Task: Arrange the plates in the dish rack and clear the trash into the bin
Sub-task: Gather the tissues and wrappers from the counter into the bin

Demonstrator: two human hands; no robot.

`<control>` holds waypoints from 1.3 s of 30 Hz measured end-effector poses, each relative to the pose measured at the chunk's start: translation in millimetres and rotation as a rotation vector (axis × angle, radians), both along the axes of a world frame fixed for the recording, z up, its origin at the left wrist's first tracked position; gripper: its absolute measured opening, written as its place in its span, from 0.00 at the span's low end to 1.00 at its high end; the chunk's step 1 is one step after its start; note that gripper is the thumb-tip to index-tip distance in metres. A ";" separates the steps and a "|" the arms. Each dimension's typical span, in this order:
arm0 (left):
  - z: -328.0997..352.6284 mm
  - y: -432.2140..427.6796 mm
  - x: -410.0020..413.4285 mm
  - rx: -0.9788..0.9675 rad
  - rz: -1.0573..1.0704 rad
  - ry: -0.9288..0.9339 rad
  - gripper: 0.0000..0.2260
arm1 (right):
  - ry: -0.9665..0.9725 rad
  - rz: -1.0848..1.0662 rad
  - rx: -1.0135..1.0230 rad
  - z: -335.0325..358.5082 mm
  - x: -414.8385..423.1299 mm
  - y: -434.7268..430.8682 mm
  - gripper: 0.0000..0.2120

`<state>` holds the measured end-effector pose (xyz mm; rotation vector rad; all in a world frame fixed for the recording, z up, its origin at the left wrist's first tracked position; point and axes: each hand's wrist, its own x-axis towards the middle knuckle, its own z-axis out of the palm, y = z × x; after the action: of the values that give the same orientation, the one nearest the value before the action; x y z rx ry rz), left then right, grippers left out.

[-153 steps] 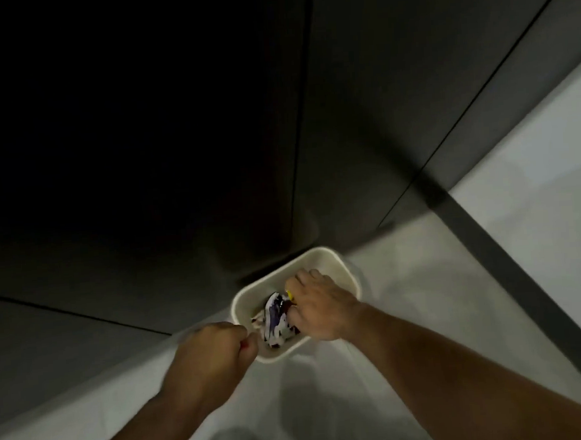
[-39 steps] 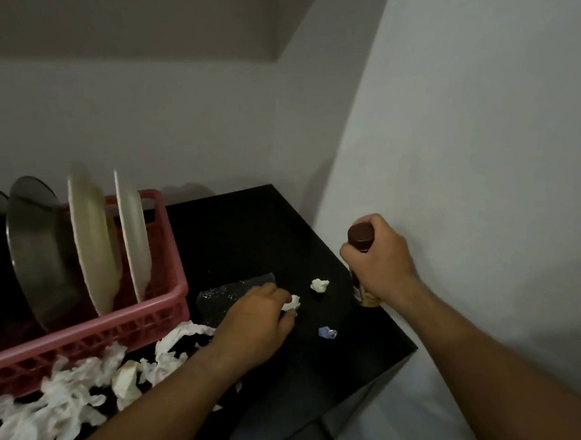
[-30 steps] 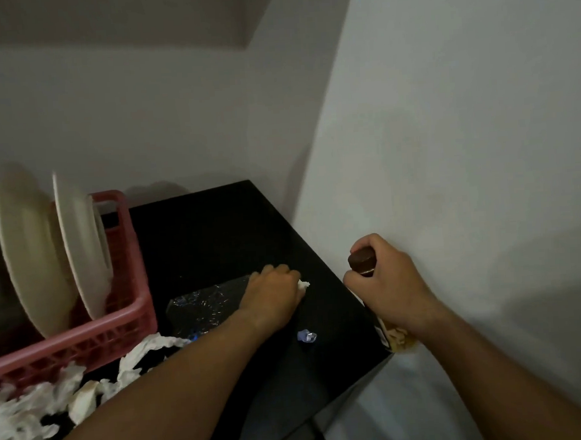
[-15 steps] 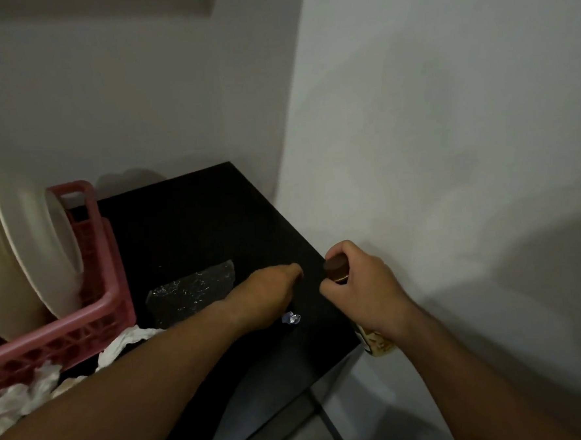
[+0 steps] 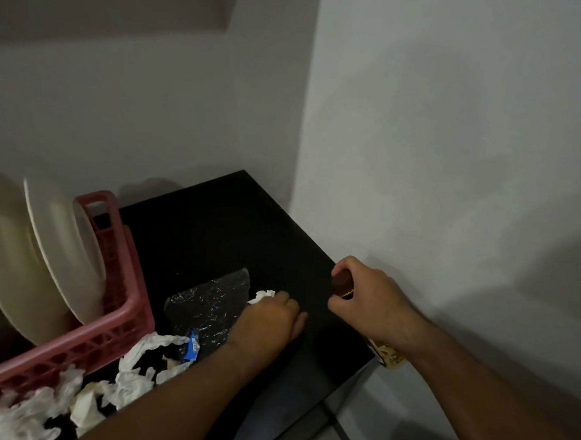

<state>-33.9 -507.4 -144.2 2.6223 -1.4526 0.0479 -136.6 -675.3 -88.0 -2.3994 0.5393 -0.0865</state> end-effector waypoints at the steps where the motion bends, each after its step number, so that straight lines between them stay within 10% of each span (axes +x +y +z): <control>1: 8.8 -0.1 7.9 -0.029 0.012 0.001 0.17 | 0.010 0.006 -0.002 -0.5 1.3 0.2 0.16; 17: 5.9 2.6 20.9 0.125 0.282 0.131 0.20 | 0.145 0.081 -0.045 -9.6 14.5 15.9 0.18; 39: 118.3 137.4 -11.5 -0.099 0.241 0.283 0.11 | -0.214 0.057 -0.085 55.8 -27.8 143.1 0.17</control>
<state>-45.4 -370.0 -25.9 2.5806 -1.0156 -0.2109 -164.3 -532.2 -32.2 -2.4477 0.3741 -0.3440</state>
